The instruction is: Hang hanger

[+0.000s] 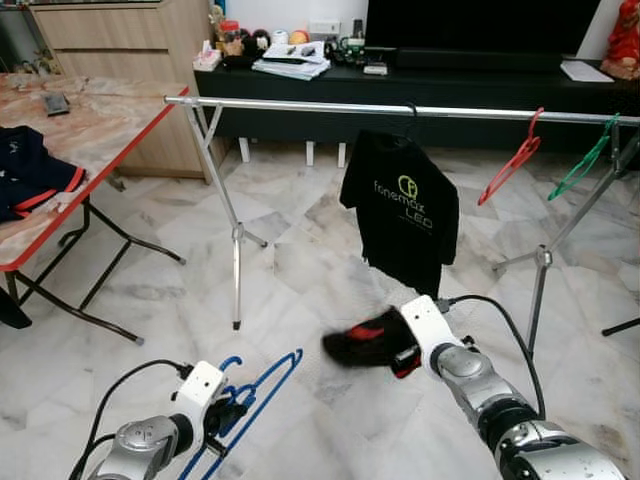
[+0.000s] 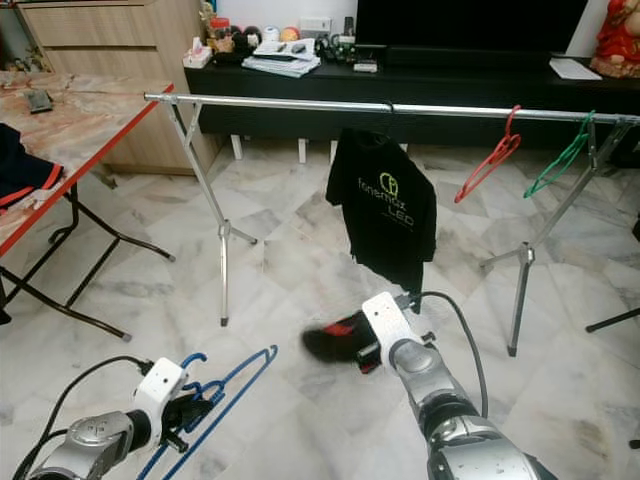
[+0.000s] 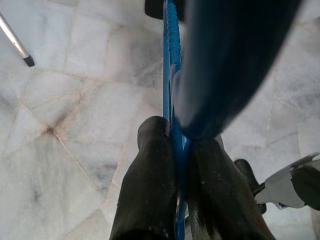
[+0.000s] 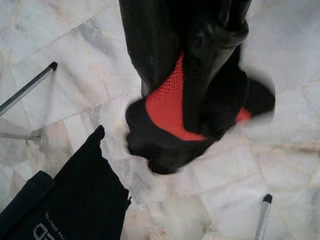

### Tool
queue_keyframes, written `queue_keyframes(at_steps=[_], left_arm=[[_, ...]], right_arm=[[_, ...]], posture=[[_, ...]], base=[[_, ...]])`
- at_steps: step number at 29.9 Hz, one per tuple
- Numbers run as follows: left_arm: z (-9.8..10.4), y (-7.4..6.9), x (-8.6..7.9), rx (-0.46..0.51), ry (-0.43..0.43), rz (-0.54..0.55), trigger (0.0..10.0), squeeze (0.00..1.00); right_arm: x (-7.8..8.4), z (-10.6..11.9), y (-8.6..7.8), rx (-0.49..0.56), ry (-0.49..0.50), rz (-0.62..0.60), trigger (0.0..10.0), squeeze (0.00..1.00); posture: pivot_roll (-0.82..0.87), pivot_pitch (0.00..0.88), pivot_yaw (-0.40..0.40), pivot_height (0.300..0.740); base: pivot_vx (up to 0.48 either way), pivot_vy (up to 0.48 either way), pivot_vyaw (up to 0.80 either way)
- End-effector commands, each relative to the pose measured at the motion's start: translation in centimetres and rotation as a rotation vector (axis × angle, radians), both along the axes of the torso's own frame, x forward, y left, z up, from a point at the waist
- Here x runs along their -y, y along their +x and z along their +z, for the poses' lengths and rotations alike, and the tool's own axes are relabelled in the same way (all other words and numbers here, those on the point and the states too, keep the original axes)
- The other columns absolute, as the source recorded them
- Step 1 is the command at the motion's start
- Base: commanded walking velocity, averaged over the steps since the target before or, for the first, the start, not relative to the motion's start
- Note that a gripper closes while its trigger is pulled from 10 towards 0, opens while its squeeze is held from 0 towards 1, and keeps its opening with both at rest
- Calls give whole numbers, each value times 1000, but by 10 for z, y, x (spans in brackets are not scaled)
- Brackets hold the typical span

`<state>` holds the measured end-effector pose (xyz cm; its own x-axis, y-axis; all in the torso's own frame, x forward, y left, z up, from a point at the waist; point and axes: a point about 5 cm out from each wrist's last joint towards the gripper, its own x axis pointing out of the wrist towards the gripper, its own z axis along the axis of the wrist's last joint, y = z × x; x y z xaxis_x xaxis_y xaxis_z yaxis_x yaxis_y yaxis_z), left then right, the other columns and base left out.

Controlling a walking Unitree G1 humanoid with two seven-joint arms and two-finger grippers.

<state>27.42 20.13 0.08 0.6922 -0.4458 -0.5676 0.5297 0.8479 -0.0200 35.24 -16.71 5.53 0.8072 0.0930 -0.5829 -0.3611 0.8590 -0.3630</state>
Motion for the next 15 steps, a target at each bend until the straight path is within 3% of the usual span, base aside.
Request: queue_keyframes(at_steps=[1, 3, 10, 15], left_arm=[[5, -2, 1, -9, 18, -95, 10000, 0], [18, -2, 12, -12, 21, -266, 10000, 0], [34, -1, 18, -21, -13, -347, 10000, 0], [69, 2, 33, 0, -100, -452, 10000, 0]], right_arm=[[0, 11, 8, 19, -73, 60, 10000, 0], [0, 23, 15, 39, -130, 96, 10000, 0], [-6, 28, 18, 46, -105, 96, 10000, 0], [-19, 26, 18, 33, -53, 96, 10000, 0]], posture=[[62, 84, 13, 740], [68, 85, 8, 740], [76, 84, 5, 740], [85, 81, 2, 740]], base=[[0, 0, 0], [0, 0, 0], [0, 0, 0], [0, 0, 0]])
